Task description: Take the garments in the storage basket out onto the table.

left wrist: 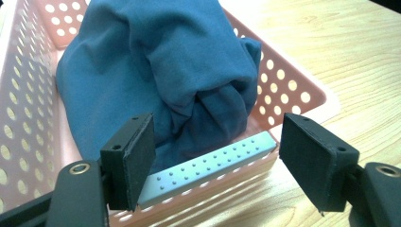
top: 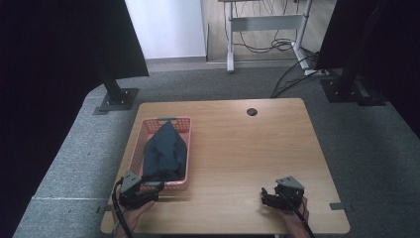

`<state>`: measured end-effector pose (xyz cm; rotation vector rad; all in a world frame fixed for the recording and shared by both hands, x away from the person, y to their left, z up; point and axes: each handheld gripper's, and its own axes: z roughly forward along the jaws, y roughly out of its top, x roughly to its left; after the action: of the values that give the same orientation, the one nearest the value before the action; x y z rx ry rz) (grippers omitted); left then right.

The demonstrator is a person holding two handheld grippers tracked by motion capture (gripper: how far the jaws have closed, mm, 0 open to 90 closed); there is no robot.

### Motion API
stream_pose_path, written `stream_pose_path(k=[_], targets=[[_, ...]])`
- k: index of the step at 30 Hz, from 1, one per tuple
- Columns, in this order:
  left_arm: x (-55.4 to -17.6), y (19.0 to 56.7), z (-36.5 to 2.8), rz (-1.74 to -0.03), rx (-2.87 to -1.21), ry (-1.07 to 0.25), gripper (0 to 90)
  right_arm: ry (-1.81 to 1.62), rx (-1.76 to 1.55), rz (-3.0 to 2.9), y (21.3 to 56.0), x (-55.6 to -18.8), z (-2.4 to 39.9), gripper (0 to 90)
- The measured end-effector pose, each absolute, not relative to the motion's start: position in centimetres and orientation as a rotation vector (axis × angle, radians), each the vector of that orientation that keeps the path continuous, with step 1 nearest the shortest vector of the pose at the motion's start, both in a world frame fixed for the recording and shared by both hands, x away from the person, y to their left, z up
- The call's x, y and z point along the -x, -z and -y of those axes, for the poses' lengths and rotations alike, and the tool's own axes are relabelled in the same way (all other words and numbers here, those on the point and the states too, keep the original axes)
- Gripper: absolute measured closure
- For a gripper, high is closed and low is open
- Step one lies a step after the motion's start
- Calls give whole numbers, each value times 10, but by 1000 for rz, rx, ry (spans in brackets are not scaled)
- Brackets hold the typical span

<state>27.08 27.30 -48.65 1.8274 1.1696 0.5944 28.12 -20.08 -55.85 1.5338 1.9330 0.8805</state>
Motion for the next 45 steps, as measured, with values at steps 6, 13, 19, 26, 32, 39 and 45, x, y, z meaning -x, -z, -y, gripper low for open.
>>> stream_pose_path(k=[6, 13, 19, 26, 32, 39, 45], targets=[[-268, 486, -275, -1154, -1826, -589, 280, -882, -1480, -1996, 559, -282, 200, 66], [-268, 485, -276, -1156, -1825, -591, 280, -875, -1469, -2023, 559, -284, 199, 66], [-267, 485, -275, -1154, -1827, -595, 281, -879, -1477, -2026, 560, -284, 199, 67], [-267, 484, -273, -1150, -1839, -601, 281, -888, -1483, -2036, 560, -285, 199, 66], [-268, 485, -273, -1155, -1836, -600, 282, -890, -1487, -2037, 560, -286, 199, 66], [-270, 485, -271, -1159, -1839, -595, 282, -892, -1484, -2040, 560, -285, 199, 67], [-272, 482, -270, -1161, -1837, -597, 282, -893, -1484, -2040, 560, -285, 199, 69]])
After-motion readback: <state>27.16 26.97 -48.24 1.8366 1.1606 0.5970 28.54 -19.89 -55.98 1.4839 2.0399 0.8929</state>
